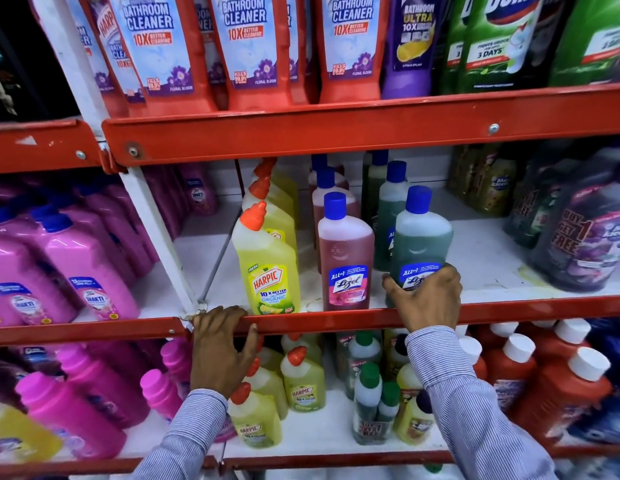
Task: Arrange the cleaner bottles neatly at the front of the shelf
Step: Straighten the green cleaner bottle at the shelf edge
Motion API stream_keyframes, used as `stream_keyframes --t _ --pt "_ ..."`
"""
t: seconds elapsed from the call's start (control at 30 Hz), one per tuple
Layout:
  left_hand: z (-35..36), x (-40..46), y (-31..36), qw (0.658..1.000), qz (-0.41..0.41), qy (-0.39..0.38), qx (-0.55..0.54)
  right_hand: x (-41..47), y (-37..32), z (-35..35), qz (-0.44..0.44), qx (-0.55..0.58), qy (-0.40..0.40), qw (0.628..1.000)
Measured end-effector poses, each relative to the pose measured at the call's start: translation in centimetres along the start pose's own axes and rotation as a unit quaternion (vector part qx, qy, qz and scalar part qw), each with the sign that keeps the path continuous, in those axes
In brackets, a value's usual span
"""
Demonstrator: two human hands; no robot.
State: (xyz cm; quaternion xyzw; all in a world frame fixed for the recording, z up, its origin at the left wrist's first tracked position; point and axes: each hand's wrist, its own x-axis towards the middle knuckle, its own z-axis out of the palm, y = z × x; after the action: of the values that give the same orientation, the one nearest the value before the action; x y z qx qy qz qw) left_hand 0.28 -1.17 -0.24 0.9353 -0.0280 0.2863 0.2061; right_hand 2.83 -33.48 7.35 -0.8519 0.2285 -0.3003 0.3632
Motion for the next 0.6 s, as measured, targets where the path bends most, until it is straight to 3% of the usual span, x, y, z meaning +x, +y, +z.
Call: stream_keyframes --t 0.17,0.27,0.37,0.43,0.5,0.6 --pt "-0.2 -0.1 -0.1 1.0 0.003 0.0 -0.012 -0.7 0.0 -0.5 0.011 0.021 -0.006 1.0" --pt "-0.3 -0.2 -0.1 1.0 0.001 -0.006 -0.012 -1.8 0.0 -0.9 -0.012 0.062 0.053 0.997" --pt "-0.5 -0.2 0.0 1.0 -0.004 -0.007 -0.019 -3.9 -0.7 -1.5 -0.103 0.197 0.163 0.961" --pt "-0.6 -0.1 0.3 1.0 -0.006 -0.006 -0.025 -6.0 -1.7 -1.6 -0.183 0.251 0.182 0.933" --pt "-1.0 0.0 0.4 1.0 -0.006 -0.006 -0.028 -7.9 -3.0 -0.8 -0.262 0.254 0.138 0.921" --pt "-1.7 0.3 0.5 0.999 -0.003 -0.002 -0.047 -9.6 -4.6 1.7 -0.324 0.232 0.007 0.917"
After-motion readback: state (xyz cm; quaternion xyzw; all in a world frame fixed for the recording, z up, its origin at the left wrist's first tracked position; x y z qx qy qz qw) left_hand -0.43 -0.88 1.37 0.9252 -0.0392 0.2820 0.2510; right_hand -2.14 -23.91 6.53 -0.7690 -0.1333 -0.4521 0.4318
